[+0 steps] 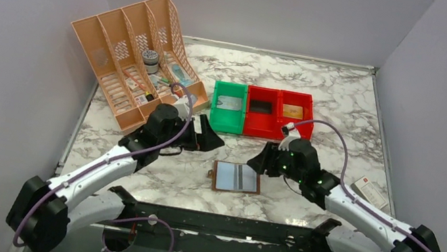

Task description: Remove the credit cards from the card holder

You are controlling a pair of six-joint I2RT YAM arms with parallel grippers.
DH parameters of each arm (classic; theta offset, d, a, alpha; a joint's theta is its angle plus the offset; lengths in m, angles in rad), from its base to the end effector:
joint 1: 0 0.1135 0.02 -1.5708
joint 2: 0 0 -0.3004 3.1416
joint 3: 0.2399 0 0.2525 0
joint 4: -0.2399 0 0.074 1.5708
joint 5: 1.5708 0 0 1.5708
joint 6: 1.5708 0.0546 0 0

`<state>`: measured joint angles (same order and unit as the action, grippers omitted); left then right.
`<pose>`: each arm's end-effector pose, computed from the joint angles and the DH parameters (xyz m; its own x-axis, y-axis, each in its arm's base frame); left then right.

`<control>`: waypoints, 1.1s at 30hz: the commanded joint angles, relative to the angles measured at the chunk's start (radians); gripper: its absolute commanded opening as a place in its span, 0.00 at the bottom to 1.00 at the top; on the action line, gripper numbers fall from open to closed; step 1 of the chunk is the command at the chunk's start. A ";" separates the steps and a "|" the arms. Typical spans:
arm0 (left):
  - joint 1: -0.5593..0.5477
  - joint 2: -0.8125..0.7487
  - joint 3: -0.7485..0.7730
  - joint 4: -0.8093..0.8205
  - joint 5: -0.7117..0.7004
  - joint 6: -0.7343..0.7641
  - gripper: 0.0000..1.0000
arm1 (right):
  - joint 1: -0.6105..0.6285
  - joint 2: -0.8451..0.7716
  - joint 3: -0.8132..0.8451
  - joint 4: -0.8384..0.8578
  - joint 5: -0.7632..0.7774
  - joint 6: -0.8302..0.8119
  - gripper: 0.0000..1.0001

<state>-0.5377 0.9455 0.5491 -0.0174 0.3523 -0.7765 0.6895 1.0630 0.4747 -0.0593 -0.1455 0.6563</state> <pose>0.1692 -0.1228 0.2673 -0.7734 -0.3046 -0.5559 0.2945 0.6040 -0.7406 0.1596 0.1418 0.2126 -0.8073 0.1169 -0.5785 -0.2853 0.7807 0.5559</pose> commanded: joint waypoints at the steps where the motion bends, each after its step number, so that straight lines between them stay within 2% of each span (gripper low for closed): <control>1: -0.060 0.087 0.029 0.223 0.003 -0.050 0.91 | -0.003 -0.108 -0.071 0.054 0.041 0.031 0.49; 5: -0.176 0.184 0.095 0.172 -0.071 0.015 0.89 | -0.003 -0.155 -0.059 0.042 0.066 0.007 0.49; 7: -0.202 0.234 0.114 0.148 -0.098 0.020 0.83 | -0.002 -0.142 -0.030 0.014 0.062 0.000 0.48; 12: -0.256 0.279 0.116 0.143 -0.179 -0.017 0.76 | -0.003 -0.034 0.030 -0.017 -0.023 0.008 0.39; 15: -0.269 0.309 0.111 0.142 -0.185 -0.033 0.69 | -0.002 0.026 0.045 0.018 -0.099 0.028 0.35; 18: -0.282 0.353 0.126 0.120 -0.186 -0.047 0.62 | -0.002 0.075 0.051 0.024 -0.110 0.070 0.33; 20: -0.293 0.367 0.123 0.107 -0.223 -0.076 0.55 | -0.002 0.108 0.049 0.026 -0.083 0.060 0.32; 21: -0.298 0.373 0.114 0.103 -0.247 -0.106 0.53 | -0.003 0.126 0.058 0.005 -0.040 0.003 0.30; 23: -0.314 0.380 0.075 0.126 -0.275 -0.187 0.49 | -0.004 0.181 0.126 -0.158 0.152 -0.023 0.27; 24: -0.329 0.384 0.050 0.164 -0.286 -0.215 0.48 | -0.008 0.209 0.155 -0.208 0.195 -0.027 0.26; 27: -0.353 0.413 0.036 0.216 -0.303 -0.233 0.48 | -0.010 0.249 0.160 -0.173 0.059 -0.067 0.24; 33: -0.368 0.473 0.068 0.170 -0.307 -0.223 0.44 | -0.010 0.244 0.112 -0.105 -0.077 -0.022 0.23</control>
<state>-0.8948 1.3937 0.5964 0.1375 0.0879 -0.9749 0.6804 1.3075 0.6106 -0.1856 -0.1299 0.6243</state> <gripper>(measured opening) 0.454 0.240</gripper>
